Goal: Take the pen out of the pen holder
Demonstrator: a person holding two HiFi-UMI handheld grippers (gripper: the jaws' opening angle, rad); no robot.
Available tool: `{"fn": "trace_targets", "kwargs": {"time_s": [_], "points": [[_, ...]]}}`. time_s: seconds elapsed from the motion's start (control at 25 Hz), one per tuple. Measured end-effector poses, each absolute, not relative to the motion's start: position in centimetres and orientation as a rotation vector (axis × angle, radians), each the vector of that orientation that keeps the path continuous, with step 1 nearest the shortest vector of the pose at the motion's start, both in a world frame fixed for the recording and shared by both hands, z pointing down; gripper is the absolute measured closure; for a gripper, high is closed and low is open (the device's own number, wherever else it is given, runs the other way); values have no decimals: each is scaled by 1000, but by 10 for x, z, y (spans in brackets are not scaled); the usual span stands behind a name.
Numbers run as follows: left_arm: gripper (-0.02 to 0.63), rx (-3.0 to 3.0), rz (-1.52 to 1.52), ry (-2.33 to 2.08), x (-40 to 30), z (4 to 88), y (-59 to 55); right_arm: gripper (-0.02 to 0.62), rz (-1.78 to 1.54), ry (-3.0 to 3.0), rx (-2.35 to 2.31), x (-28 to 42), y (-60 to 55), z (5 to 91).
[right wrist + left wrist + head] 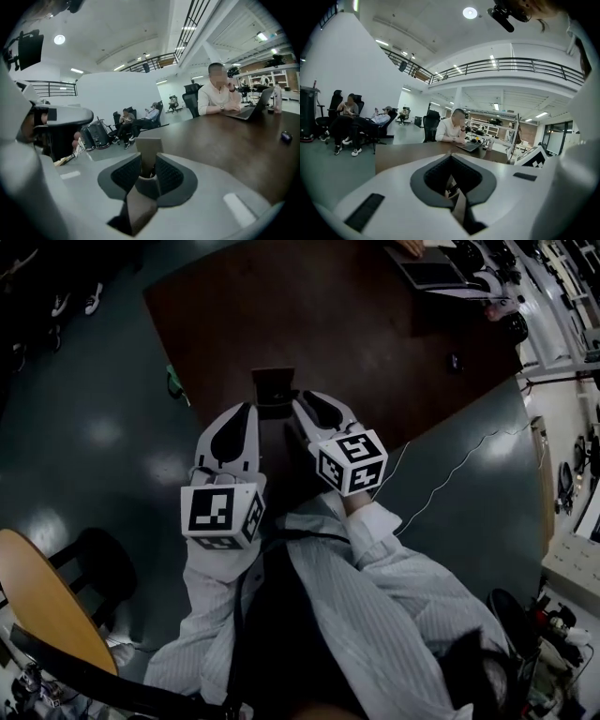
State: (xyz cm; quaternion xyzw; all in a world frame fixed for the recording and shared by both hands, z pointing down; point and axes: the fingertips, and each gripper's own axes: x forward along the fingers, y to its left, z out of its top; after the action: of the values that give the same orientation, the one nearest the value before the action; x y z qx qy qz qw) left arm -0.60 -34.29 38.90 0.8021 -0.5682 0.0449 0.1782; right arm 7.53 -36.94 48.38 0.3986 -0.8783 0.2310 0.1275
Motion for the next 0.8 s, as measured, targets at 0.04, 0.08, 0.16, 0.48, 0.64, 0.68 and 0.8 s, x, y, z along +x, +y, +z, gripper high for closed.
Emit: {"fn": "trace_targets", "kwargs": {"time_s": [0.04, 0.08, 0.16, 0.48, 0.64, 0.68, 0.8], "points": [[601, 2262, 134, -1601, -7, 392, -346, 529, 663, -2539, 1144, 73, -372, 490], [601, 2259, 141, -1591, -7, 395, -348, 529, 656, -2523, 1136, 71, -374, 495], [601, 2258, 152, -1567, -7, 399, -351, 509, 660, -2498, 1137, 68, -378, 502], [601, 2252, 173, -1510, -5, 417, -361, 500, 690, -2436, 1133, 63, -387, 530], [601, 2242, 184, -1502, -9, 421, -364, 500, 684, -2432, 1123, 57, -389, 530], [601, 2239, 185, -1500, -9, 422, -365, 501, 673, -2421, 1122, 57, -389, 532], [601, 2237, 186, -1494, -9, 427, -366, 512, 632, -2380, 1136, 58, -391, 540]]}}
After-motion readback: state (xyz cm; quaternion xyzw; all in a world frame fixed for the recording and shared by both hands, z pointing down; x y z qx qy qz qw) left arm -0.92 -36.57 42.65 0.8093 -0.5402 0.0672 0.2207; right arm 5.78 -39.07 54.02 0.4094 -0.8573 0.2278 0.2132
